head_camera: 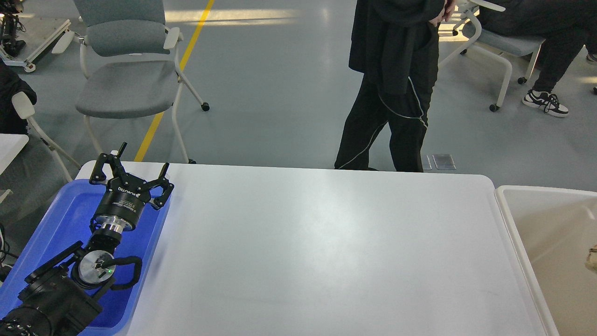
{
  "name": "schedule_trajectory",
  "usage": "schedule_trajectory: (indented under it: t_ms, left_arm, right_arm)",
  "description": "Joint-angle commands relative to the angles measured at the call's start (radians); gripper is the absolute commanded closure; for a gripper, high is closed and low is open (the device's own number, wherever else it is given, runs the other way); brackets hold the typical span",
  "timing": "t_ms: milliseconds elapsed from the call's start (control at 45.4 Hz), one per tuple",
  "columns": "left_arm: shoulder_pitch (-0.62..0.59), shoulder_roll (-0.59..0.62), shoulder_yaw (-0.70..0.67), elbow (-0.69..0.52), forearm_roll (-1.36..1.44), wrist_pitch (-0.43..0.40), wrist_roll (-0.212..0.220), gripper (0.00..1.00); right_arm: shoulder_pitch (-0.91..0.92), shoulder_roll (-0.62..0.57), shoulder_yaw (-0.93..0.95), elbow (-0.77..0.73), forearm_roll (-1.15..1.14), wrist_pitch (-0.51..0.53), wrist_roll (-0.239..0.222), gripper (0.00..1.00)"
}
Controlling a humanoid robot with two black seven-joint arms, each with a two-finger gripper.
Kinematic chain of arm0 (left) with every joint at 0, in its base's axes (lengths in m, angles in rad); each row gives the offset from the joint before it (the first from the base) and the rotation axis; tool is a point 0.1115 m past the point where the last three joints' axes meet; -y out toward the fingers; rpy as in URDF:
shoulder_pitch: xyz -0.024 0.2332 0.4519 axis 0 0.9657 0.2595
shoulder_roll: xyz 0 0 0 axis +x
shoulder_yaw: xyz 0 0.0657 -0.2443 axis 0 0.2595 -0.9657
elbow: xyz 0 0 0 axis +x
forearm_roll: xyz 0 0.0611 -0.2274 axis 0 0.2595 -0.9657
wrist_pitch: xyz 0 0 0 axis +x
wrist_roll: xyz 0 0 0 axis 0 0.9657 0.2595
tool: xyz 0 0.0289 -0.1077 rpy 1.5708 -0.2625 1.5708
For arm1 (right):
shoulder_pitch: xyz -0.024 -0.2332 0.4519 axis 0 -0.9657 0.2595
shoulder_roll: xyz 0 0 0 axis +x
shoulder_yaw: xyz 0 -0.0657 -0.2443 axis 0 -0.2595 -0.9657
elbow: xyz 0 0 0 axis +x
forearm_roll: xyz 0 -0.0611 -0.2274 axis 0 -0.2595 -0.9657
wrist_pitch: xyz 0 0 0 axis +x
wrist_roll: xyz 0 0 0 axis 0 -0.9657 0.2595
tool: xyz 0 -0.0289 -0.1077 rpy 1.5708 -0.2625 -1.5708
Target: Tidy desktop
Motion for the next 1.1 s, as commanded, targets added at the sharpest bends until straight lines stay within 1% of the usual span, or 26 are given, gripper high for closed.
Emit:
schedule_trajectory:
  t_ms: [0,331,463,529,639,727,815,903,992,1080]
  left_arm:
    - [0.0,0.0,0.0,0.0,0.0,0.0,0.0,0.0]
    - [0.001,0.0,0.0,0.0,0.0,0.0,0.0,0.0]
    - [0.001,0.0,0.0,0.0,0.0,0.0,0.0,0.0]
    - [0.001,0.0,0.0,0.0,0.0,0.0,0.0,0.0]
    - [0.001,0.0,0.0,0.0,0.0,0.0,0.0,0.0]
    - [0.001,0.0,0.0,0.0,0.0,0.0,0.0,0.0]
    - [0.001,0.0,0.0,0.0,0.0,0.0,0.0,0.0]
    - [0.0,0.0,0.0,0.0,0.0,0.0,0.0,0.0]
    - [0.0,0.0,0.0,0.0,0.0,0.0,0.0,0.0]
    - [0.0,0.0,0.0,0.0,0.0,0.0,0.0,0.0]
  right_arm:
    - [0.0,0.01,-0.001,-0.012,-0.002,-0.001,-0.009,0.01]
    - [0.017,0.004,-0.032,-0.029,-0.03,-0.001,-0.003,0.0]
    - [0.118,0.018,-0.036,-0.043,-0.079,0.004,-0.005,0.0]
    - [0.139,0.053,-0.035,-0.052,-0.107,0.001,-0.008,0.0]
    - [0.155,0.053,-0.013,-0.054,-0.105,0.03,0.0,0.0]
    - [0.166,0.051,0.038,-0.057,-0.093,0.122,0.007,0.0]
    - [0.166,0.019,0.167,-0.059,-0.093,0.241,0.012,0.0]
    - [0.164,-0.005,0.287,-0.054,-0.093,0.335,0.012,0.0]
    - [0.164,-0.007,0.364,-0.054,-0.093,0.438,0.012,0.0]
    - [0.162,0.001,0.431,-0.051,-0.093,0.511,0.014,0.0]
